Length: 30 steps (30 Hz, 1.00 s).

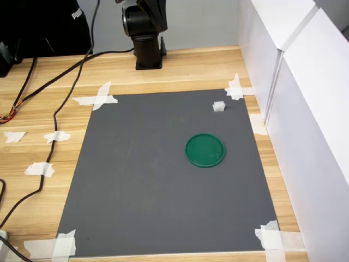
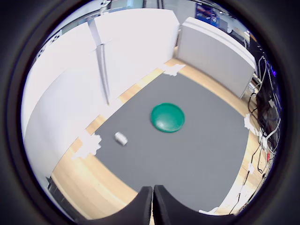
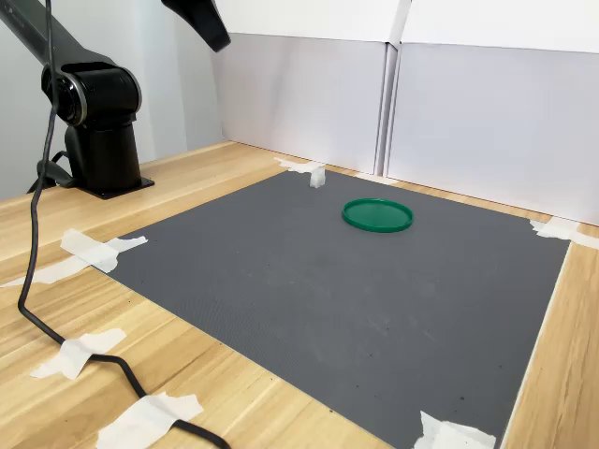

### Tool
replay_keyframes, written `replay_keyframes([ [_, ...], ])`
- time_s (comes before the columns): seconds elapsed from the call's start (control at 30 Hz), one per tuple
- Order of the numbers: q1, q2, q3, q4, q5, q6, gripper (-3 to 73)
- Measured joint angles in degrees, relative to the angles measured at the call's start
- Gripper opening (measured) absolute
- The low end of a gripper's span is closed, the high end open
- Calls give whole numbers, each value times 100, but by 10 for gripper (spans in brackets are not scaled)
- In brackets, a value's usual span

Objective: Grasp a white terminal and put it on the green lid.

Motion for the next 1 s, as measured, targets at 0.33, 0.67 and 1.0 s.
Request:
replay_keyframes([
  [0.33,0,1089,-535,-18,492,-1081,29],
  [0.67,0,1604,-559,-37,518,-1428,499],
  [1.0,1323,2485,-1507,-523,524,-1531,714],
])
